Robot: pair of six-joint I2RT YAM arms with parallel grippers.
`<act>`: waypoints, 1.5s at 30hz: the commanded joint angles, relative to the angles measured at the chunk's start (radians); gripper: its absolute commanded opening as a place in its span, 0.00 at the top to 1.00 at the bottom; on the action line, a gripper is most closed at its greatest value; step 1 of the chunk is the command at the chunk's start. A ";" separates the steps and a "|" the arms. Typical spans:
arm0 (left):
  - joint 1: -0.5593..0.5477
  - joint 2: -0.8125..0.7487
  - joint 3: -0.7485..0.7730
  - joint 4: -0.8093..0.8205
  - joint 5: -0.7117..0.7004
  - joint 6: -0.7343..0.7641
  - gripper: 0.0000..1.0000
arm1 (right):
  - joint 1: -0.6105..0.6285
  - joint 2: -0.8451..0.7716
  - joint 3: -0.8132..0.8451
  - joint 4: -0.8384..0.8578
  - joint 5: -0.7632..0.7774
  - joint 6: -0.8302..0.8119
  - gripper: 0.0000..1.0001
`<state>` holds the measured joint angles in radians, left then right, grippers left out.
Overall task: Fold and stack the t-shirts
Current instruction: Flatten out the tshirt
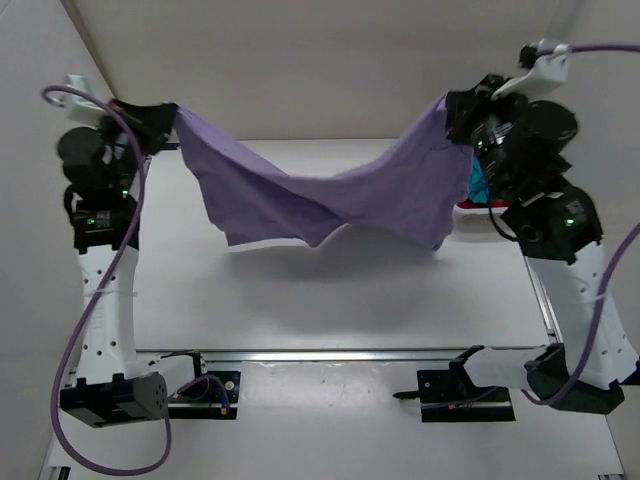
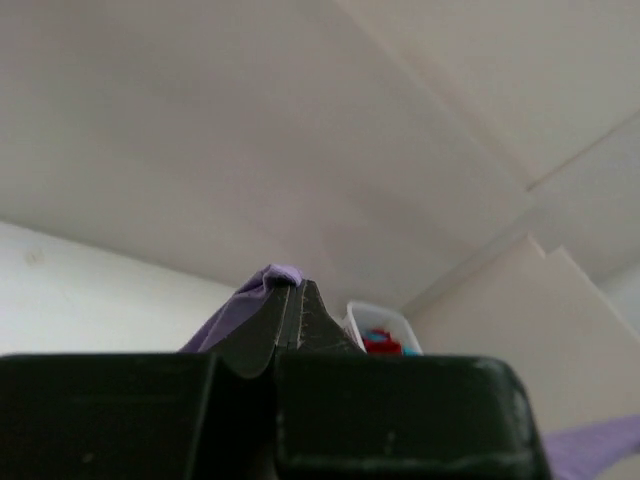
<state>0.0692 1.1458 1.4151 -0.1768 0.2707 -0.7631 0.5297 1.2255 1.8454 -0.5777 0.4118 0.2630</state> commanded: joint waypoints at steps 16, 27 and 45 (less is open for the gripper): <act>0.009 0.038 -0.115 -0.089 -0.203 0.096 1.00 | -0.178 0.464 0.472 0.027 -0.290 -0.269 1.00; -0.002 0.505 0.304 -0.099 -0.120 0.022 1.00 | -0.344 0.783 0.689 0.215 -0.515 -0.116 1.00; 0.133 0.298 0.134 0.015 -0.128 0.037 1.00 | -0.332 0.231 -0.085 0.376 -0.544 -0.139 1.00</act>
<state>0.2279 1.5429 1.7397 -0.2115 0.1959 -0.7792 0.1799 1.5387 2.1281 -0.2092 -0.1993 0.1608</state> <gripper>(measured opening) 0.023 0.009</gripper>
